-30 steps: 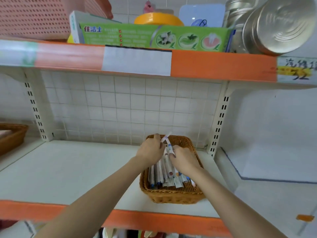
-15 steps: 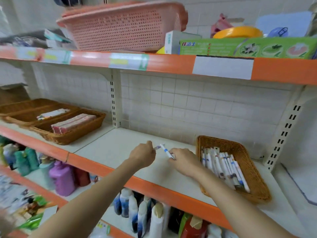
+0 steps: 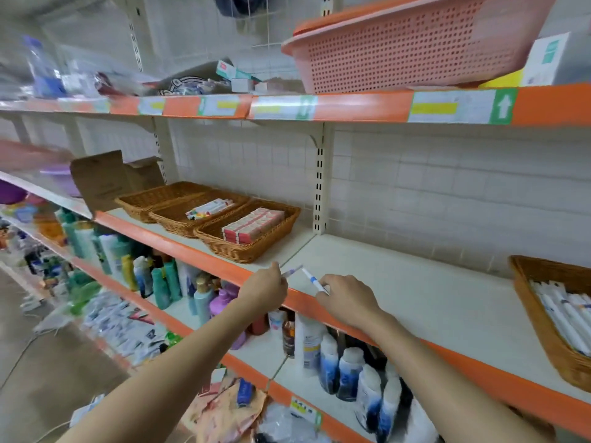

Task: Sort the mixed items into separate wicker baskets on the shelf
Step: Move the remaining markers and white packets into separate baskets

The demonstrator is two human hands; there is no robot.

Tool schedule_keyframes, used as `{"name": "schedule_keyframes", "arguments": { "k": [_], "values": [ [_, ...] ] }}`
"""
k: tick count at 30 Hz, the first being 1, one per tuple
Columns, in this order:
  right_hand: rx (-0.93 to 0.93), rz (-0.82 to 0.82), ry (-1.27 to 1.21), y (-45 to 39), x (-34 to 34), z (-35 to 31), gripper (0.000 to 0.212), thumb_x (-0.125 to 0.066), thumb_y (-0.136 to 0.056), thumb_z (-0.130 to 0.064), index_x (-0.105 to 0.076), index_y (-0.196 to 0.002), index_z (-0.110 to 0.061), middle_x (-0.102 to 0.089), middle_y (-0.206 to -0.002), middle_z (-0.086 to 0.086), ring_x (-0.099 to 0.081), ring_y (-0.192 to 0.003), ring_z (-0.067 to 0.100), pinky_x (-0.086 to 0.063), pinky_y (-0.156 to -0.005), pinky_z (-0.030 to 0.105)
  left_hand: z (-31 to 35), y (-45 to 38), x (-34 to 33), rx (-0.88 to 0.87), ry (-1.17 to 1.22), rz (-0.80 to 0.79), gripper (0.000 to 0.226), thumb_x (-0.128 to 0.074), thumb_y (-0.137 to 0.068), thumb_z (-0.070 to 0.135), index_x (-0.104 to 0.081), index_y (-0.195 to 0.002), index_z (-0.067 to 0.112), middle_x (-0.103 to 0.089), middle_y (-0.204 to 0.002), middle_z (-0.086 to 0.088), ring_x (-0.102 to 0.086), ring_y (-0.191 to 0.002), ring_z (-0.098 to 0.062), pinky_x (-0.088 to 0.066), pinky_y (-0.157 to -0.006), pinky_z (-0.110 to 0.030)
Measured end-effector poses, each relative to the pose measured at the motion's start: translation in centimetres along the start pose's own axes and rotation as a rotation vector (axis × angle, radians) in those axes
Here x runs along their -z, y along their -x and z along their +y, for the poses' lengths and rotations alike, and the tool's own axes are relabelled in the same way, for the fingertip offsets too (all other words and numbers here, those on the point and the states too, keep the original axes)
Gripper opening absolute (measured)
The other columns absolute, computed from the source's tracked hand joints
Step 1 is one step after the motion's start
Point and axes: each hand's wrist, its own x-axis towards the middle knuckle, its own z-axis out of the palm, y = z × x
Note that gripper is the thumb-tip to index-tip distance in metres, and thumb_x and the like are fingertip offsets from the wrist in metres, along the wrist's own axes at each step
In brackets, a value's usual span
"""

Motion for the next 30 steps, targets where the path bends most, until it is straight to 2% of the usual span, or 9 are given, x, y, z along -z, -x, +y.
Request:
{"name": "schedule_keyframes", "arguments": {
  "k": [4, 9, 13, 18, 23, 25, 28, 30],
  "values": [
    [-0.008, 0.038, -0.009, -1.8, -1.3, -3.5, 0.028, -0.044, -0.094, -0.028, -0.058, -0.115, -0.015, -0.064, -0.105, 0.011, -0.059, -0.093, 0.031, -0.041, -0.068, 0.033, -3.4, -0.7, 0.8, -0.007, 0.017, 0.031, 0.019, -0.032, -0.102, 0.027, -0.033, -0.094, 0.01, -0.061, -0.103, -0.021, -0.058, -0.093, -0.039, -0.036, -0.065, -0.036],
    [-0.002, 0.056, -0.034, -5.2, -1.9, -5.5, 0.025, -0.045, -0.093, -0.028, -0.057, -0.11, -0.015, -0.064, -0.1, 0.01, -0.055, -0.083, 0.028, -0.034, -0.059, 0.031, -6.1, -2.7, 1.6, -0.024, 0.068, 0.096, 0.02, -0.033, -0.102, 0.028, -0.034, -0.094, 0.01, -0.058, -0.092, -0.015, -0.056, -0.085, -0.036, -0.035, -0.062, -0.036],
    [0.0, 0.073, -0.044, -9.0, -2.4, -6.5, 0.027, -0.045, -0.094, -0.028, -0.058, -0.113, -0.015, -0.064, -0.101, 0.009, -0.057, -0.086, 0.029, -0.038, -0.062, 0.032, -7.9, -5.9, 1.4, -0.009, 0.107, 0.125, 0.021, -0.034, -0.102, 0.031, -0.035, -0.096, 0.011, -0.047, -0.072, -0.003, -0.05, -0.073, -0.03, -0.033, -0.059, -0.034],
    [0.03, 0.099, -0.082, -15.5, -2.2, -7.8, 0.025, -0.045, -0.093, -0.03, -0.058, -0.111, -0.019, -0.065, -0.103, 0.009, -0.06, -0.093, 0.031, -0.038, -0.066, 0.031, -9.8, -10.8, 3.1, 0.021, 0.086, 0.198, 0.022, -0.034, -0.102, 0.031, -0.038, -0.101, 0.01, -0.061, -0.092, -0.013, -0.06, -0.086, -0.036, -0.035, -0.061, -0.034],
    [0.07, 0.117, -0.096, -21.3, -2.3, -9.6, 0.035, -0.046, -0.094, -0.032, -0.054, -0.127, -0.025, -0.066, -0.106, 0.007, -0.061, -0.094, 0.03, -0.036, -0.059, 0.029, -12.1, -15.5, 5.5, 0.08, 0.074, 0.226, 0.026, -0.031, -0.102, 0.033, -0.042, -0.102, 0.01, -0.057, -0.087, -0.009, -0.056, -0.075, -0.029, -0.04, -0.06, -0.034],
    [0.088, 0.118, -0.094, -23.1, -2.8, -10.4, 0.036, -0.046, -0.094, -0.031, -0.053, -0.129, -0.025, -0.066, -0.11, 0.007, -0.062, -0.094, 0.029, -0.041, -0.061, 0.029, -13.3, -16.9, 5.9, 0.093, 0.065, 0.223, 0.027, -0.031, -0.102, 0.033, -0.045, -0.104, 0.01, -0.06, -0.091, -0.009, -0.057, -0.079, -0.028, -0.042, -0.062, -0.035],
    [0.092, 0.104, -0.122, -25.7, -3.7, -11.7, 0.035, -0.047, -0.092, -0.032, -0.054, -0.127, -0.026, -0.066, -0.104, 0.003, -0.062, -0.091, 0.027, -0.049, -0.071, 0.034, -15.4, -19.1, 6.3, 0.103, 0.07, 0.214, 0.027, -0.032, -0.101, 0.033, -0.047, -0.103, 0.011, -0.061, -0.092, -0.009, -0.058, -0.08, -0.028, -0.044, -0.064, -0.037],
    [0.08, 0.087, -0.116, -27.3, -4.5, -12.6, 0.032, -0.048, -0.093, -0.034, -0.056, -0.122, -0.024, -0.067, -0.099, 0.002, -0.062, -0.088, 0.026, -0.048, -0.068, 0.033, -17.0, -20.5, 6.6, 0.091, 0.084, 0.212, 0.023, -0.033, -0.101, 0.03, -0.045, -0.098, 0.01, -0.057, -0.088, -0.008, -0.053, -0.075, -0.027, -0.039, -0.061, -0.034]
  ]
}}
